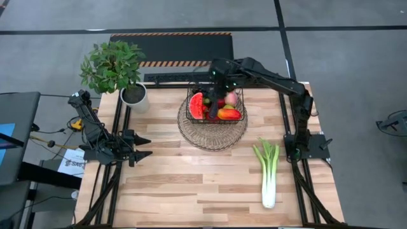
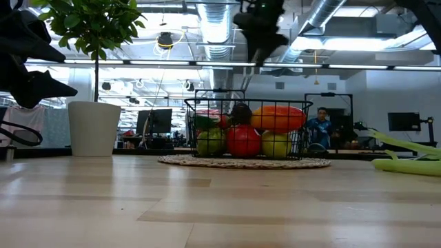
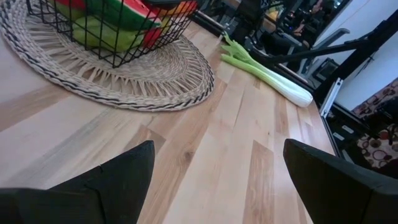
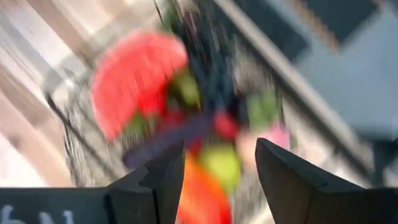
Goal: Build produce basket
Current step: Put the green celery into the black wire basket
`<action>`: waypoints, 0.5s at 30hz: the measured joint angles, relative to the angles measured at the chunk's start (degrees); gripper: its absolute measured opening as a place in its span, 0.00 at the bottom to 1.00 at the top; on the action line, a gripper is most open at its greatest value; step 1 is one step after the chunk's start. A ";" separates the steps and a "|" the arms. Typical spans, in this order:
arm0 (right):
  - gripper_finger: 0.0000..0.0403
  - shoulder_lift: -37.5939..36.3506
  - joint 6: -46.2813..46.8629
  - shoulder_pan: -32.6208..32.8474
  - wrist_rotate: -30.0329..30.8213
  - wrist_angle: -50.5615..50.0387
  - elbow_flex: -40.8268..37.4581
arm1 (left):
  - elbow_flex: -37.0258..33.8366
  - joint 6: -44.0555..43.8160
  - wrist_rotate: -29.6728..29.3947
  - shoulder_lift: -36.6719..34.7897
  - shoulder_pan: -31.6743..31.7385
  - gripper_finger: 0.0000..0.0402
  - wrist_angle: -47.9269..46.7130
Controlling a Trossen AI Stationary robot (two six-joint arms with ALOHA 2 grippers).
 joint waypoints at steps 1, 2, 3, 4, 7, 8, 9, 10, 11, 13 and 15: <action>0.53 0.00 2.85 0.55 0.00 -3.78 0.39 | 0.00 0.00 0.02 -0.01 -0.02 0.85 0.00; 0.53 0.06 5.77 1.17 0.04 -7.52 0.43 | 0.00 0.00 0.07 0.01 0.01 0.85 0.00; 0.52 0.18 8.68 1.88 0.04 -11.28 0.43 | 0.00 -0.02 0.19 0.01 0.00 0.85 0.00; 0.52 0.21 11.46 2.69 0.07 -14.62 0.43 | 0.00 -0.02 0.42 -0.01 0.01 0.85 0.02; 0.52 -0.12 17.89 6.43 -1.16 -15.20 -2.21 | 0.00 -0.02 0.81 0.00 0.00 0.85 0.12; 0.52 -0.17 19.52 7.68 -2.32 -15.26 -2.93 | 0.00 -0.05 0.84 -0.02 -0.02 0.85 0.14; 0.52 -0.18 20.84 9.05 -2.82 -15.51 -3.17 | 0.00 -0.33 0.87 -0.02 -0.02 0.85 0.13; 0.53 -0.07 22.26 10.73 -2.99 -15.35 -3.28 | 0.00 -0.75 0.87 -0.02 -0.02 0.85 0.13; 0.53 -0.11 23.85 12.37 -2.73 -15.52 -3.68 | 0.00 -0.94 0.87 -0.01 0.01 0.85 0.13; 0.54 0.20 27.43 15.38 -2.70 -15.97 -5.41 | 0.00 -1.11 1.08 0.01 -0.02 0.85 0.17; 0.54 0.55 31.96 18.65 -2.81 -15.68 -7.05 | 0.00 -1.51 1.69 -0.01 0.01 0.85 0.16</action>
